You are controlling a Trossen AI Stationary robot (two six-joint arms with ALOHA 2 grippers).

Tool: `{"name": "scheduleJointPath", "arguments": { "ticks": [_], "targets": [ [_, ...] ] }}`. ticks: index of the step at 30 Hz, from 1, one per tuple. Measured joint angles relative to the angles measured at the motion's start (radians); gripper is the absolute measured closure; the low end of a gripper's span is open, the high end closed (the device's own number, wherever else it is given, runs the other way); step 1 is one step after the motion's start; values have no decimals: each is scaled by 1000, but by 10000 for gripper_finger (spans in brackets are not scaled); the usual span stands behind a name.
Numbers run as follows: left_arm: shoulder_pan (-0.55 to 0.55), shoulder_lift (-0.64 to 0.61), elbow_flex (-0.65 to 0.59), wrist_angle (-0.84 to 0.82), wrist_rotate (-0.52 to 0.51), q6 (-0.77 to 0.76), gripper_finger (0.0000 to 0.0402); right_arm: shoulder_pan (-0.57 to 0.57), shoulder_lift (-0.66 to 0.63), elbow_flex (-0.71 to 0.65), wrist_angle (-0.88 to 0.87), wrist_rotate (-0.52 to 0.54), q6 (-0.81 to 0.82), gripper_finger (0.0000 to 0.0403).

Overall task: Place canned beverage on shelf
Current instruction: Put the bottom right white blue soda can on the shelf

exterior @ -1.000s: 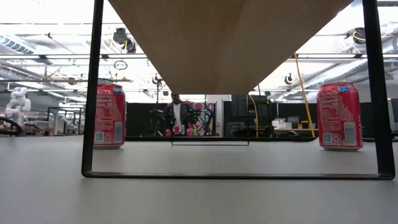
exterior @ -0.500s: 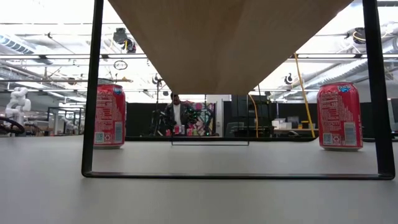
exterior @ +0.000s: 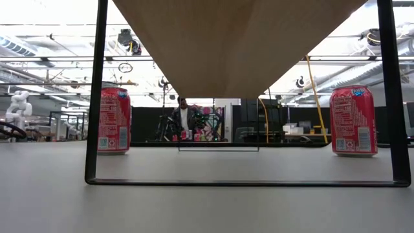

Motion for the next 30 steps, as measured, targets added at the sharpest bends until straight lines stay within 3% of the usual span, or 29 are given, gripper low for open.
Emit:
{"name": "scheduleJointPath", "arguments": {
  "ticks": [6,16,23,30],
  "targets": [
    [-4,0,0,0,-3,-1,261,57,48,78,-133,-196,95,125],
    [-2,0,0,0,-3,0,261,135,127,89,-396,-222,333,82],
    [-2,0,0,-1,-2,0,261,149,159,89,-425,-217,355,49],
    [-2,1,0,-2,-3,1,261,127,166,89,-483,-190,379,46]
  ]
}}
